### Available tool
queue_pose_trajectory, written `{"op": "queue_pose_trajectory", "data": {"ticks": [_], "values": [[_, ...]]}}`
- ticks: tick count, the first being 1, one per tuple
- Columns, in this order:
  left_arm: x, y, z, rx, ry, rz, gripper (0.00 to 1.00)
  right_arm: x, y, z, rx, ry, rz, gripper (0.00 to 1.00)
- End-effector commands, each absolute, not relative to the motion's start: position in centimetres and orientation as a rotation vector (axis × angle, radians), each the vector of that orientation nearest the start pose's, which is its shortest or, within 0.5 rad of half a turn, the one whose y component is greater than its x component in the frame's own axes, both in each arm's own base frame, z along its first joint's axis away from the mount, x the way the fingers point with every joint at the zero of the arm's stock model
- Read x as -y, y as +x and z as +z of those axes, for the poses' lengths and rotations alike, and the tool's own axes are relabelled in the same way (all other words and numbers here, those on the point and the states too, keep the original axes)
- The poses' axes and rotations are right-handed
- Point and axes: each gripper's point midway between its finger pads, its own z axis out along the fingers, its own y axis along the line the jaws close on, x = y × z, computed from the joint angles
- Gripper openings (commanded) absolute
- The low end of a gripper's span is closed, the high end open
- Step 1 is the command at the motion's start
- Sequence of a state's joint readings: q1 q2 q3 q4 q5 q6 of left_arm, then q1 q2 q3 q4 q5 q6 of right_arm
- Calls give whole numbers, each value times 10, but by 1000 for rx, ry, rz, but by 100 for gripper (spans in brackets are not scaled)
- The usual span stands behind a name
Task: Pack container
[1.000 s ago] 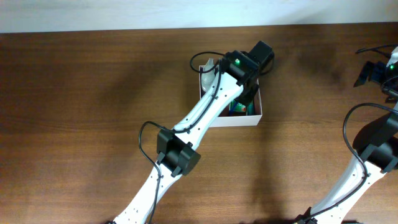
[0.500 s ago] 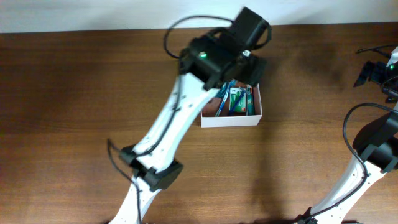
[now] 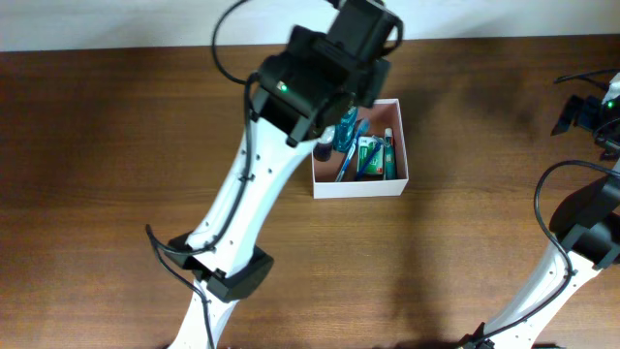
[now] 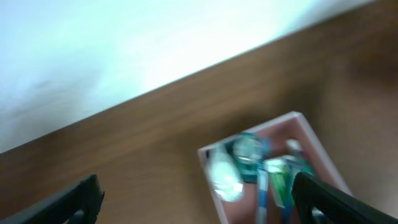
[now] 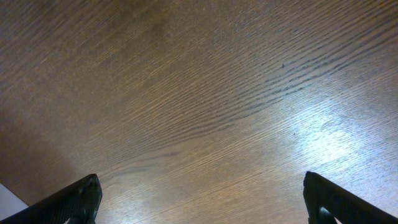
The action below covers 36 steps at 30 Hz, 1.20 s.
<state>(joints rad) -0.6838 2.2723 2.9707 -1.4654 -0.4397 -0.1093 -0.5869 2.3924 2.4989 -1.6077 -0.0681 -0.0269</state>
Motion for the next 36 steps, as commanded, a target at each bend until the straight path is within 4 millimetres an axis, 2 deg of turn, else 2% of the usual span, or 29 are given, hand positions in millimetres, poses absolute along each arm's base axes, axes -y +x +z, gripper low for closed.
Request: {"op": "queue_pose_trajectory", "data": {"ticks": [1,5,11,15,19,23,25,27,31,36], "values": [[211,458,373,-2181,305,243,99,250,393,145,-2916,839,50,99],[171,468,386,-2172,197,263,99,250,393,145,-2916,839,50,99],[130,464,413,-2130,40,240,99,250,393,145,-2916,839,50,99],[111,457,431,-2102,-104,138,99,250,393,145,-2916,839,50,99],[83,451,446,-2054,-328,32,99,250,393,145,-2917,840,50,99],[82,444,454,-2045,-361,-55,99,250,393,145,-2916,839,50,99],[81,435,448,-2085,-350,-52,99,250,393,145,-2917,840,50,99],[92,428,440,-2143,-308,-108,99,250,393,145,-2917,840,50,99],[106,425,435,-2184,-260,-192,99,250,393,145,-2917,840,50,99],[103,416,425,-2234,-257,-173,99,250,393,145,-2917,840,50,99]]}}
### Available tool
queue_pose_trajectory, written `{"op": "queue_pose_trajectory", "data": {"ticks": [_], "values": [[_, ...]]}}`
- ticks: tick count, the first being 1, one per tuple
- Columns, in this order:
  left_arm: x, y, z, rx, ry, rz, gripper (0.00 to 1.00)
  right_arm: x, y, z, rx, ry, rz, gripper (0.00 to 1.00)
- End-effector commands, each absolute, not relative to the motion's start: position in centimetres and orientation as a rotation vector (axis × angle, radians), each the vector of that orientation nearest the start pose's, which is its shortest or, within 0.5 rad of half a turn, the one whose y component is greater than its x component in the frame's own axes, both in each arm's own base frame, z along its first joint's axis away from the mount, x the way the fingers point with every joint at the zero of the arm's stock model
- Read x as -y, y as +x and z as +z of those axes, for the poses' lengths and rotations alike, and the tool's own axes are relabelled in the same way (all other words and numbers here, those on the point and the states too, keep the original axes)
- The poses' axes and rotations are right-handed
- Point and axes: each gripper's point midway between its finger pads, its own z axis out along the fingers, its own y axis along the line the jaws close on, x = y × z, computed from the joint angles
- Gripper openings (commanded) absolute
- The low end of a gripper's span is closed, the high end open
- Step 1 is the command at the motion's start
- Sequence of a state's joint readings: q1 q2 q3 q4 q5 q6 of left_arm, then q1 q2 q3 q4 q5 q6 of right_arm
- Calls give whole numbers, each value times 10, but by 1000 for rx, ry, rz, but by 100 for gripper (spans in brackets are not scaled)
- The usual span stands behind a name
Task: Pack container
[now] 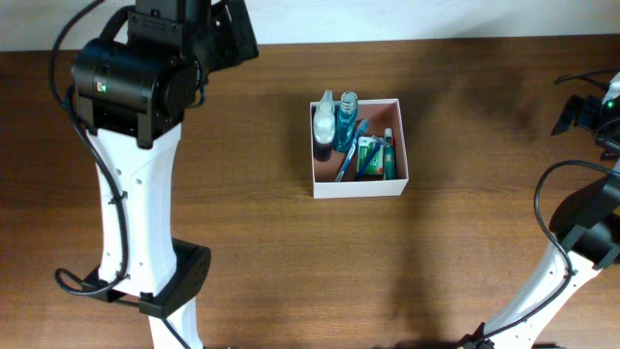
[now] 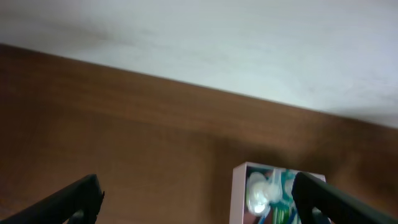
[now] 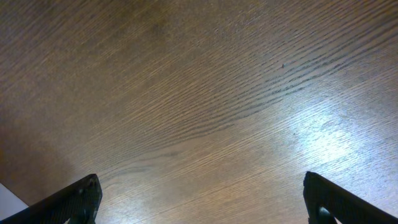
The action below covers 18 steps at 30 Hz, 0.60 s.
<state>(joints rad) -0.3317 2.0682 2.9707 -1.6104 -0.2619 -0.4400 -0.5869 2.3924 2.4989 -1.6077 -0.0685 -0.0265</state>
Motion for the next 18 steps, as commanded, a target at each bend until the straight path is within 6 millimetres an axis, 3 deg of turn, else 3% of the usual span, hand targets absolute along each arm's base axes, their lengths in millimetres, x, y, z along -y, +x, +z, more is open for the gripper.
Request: {"op": "queue_pose_trajectory", "data": {"ticks": [1,5,11,16,18], "values": [[103,415,426,-2232,-257,-173,99,250,393,145,-2917,840,50,99],[102,412,430,-2223,-244,-171,99,250,393,145,-2917,840,50,99],[100,408,436,-2219,-71,-89,99,250,393,145,-2917,840,50,99],[96,387,437,-2254,-9,-73,99,250,393,145,-2917,840,50,99],[102,382,440,-2246,122,-74,99,250,393,145,-2917,840,50,99]]}}
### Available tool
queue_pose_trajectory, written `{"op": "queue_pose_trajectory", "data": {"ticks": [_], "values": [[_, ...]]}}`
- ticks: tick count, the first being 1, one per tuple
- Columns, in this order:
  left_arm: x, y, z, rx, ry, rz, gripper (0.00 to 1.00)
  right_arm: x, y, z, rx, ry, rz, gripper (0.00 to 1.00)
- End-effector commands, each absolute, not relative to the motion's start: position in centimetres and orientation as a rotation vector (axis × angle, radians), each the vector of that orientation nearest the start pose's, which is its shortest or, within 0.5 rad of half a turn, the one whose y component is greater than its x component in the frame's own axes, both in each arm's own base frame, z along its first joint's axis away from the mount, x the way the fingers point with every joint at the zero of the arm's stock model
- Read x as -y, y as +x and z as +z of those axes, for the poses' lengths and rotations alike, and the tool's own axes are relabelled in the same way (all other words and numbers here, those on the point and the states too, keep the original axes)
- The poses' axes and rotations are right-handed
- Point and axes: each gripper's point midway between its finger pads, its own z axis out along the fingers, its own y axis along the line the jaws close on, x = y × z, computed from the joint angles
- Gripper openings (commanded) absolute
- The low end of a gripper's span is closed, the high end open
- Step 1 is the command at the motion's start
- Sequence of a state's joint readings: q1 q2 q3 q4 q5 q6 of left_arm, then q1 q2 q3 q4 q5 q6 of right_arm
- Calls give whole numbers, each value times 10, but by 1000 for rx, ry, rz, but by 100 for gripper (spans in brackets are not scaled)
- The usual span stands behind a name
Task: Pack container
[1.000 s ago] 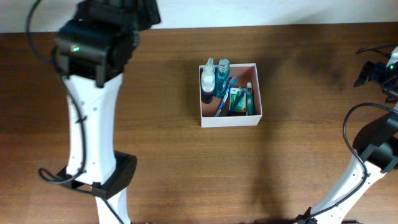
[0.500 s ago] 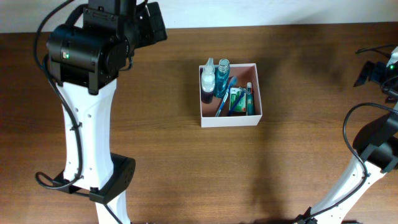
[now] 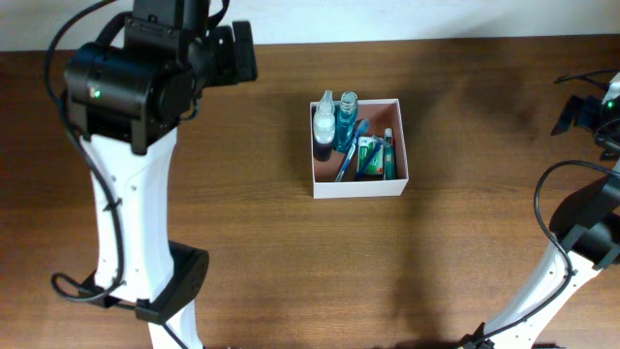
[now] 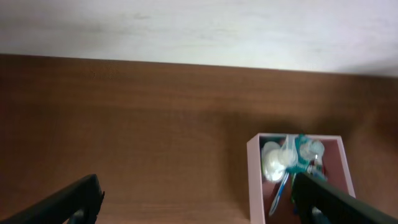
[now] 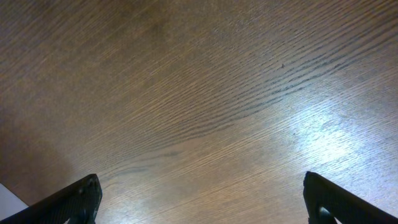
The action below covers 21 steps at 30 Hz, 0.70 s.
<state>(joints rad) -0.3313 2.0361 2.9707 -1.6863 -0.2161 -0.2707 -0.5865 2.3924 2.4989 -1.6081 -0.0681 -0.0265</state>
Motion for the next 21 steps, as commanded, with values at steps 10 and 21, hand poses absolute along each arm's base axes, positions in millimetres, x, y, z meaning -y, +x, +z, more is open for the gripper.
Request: {"op": "queue_pose_trajectory", "data": {"ticks": [10,21], "values": [[98,351,471,-2124,423,21,99,250,393,145,-2917,840,50,99],[77,298,501,-2020,386,11,99,250,393,145,-2917,840,50,99]]}}
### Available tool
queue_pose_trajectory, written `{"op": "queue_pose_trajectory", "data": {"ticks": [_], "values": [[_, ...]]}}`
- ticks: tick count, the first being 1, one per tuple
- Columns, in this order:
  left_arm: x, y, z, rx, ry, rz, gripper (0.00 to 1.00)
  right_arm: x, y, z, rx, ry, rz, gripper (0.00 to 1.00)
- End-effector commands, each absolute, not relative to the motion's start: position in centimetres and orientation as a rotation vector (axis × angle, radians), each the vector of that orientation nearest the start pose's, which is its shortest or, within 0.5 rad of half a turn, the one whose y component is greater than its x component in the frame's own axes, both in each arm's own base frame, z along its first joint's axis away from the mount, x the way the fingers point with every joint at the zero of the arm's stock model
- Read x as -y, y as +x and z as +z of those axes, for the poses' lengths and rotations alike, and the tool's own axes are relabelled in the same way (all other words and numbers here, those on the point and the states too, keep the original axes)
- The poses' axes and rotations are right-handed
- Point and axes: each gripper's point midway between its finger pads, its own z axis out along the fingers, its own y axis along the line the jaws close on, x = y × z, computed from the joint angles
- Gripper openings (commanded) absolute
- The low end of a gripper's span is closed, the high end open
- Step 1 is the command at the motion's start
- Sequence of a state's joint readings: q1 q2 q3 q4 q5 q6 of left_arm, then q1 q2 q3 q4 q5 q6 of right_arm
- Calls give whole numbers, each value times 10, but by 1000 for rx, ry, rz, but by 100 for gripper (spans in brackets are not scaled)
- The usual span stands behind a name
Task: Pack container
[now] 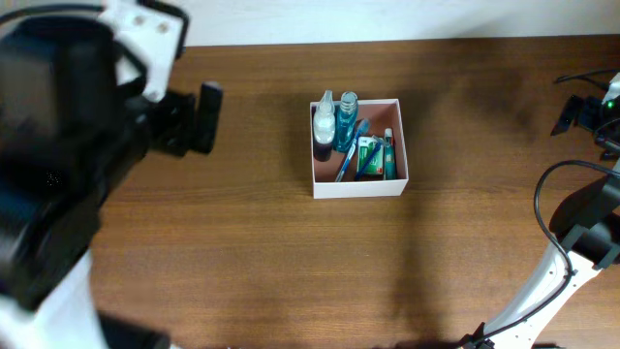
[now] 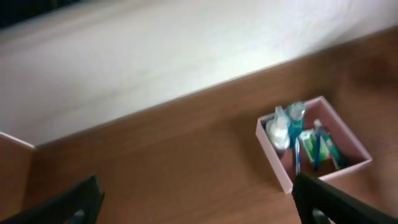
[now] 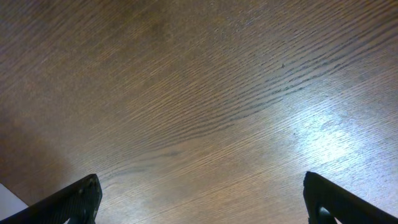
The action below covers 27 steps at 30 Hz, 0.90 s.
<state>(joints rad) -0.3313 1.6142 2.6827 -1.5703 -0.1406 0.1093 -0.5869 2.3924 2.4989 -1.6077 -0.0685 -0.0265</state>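
Note:
The white container (image 1: 399, 180) stands at the middle back of the wooden table and shows again at right in the left wrist view as the white container (image 2: 278, 174). It holds a white-capped bottle (image 1: 323, 122), a blue bottle (image 1: 346, 127), a blue toothbrush (image 1: 348, 155) and green tubes (image 1: 371, 155). My left gripper (image 2: 198, 202) is open and empty, raised high at the left, well away from the box; in the overhead view the left gripper (image 1: 201, 118) looks large and blurred. My right gripper (image 3: 199, 200) is open over bare wood at the far right.
A pale wall band runs behind the table's back edge (image 2: 155, 99). A pinkish corner (image 2: 12, 168) shows at the left of the left wrist view. The right arm's cables (image 1: 567, 184) hang at the right edge.
My left arm has risen toward the overhead camera and swung left, so the container now looks smaller and farther in its wrist view. The right arm has not moved.
My left gripper was open right over the packed container. It then stood at the table's back left, away from the box, and stayed there a moment later. Now it is higher and further left, still open. The container's contents and the right arm are unchanged.

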Motion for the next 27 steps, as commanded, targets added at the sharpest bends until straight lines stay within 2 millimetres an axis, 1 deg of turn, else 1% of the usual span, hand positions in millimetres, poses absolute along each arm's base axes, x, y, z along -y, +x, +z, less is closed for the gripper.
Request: {"op": "queue_pose_trajectory", "data": {"ticks": [1,3,5,7,11,14,15,20,22,25,27], "values": [[76,300,502,-2001,374,8,99,250,393,145,-2917,840,50,99],[72,305,501,-1958,347,-13,99,250,393,145,-2917,840,50,99],[68,310,492,-1928,331,-42,99,250,393,145,-2916,839,50,99],[64,312,474,-1914,327,-79,99,250,393,145,-2916,839,50,99],[62,308,432,-1888,332,-125,99,250,393,145,-2916,839,50,99],[60,299,405,-1832,327,-122,99,250,393,145,-2916,839,50,99],[60,295,399,-1808,325,-120,99,250,393,145,-2916,839,50,99],[55,271,376,-1641,277,-129,99,250,393,145,-2917,840,50,99],[49,262,367,-1590,201,-157,99,250,393,145,-2916,839,50,99],[30,252,350,-1545,38,-180,100,250,393,145,-2916,839,50,99],[24,245,338,-1517,5,-171,99,250,393,145,-2917,840,50,99]]}}
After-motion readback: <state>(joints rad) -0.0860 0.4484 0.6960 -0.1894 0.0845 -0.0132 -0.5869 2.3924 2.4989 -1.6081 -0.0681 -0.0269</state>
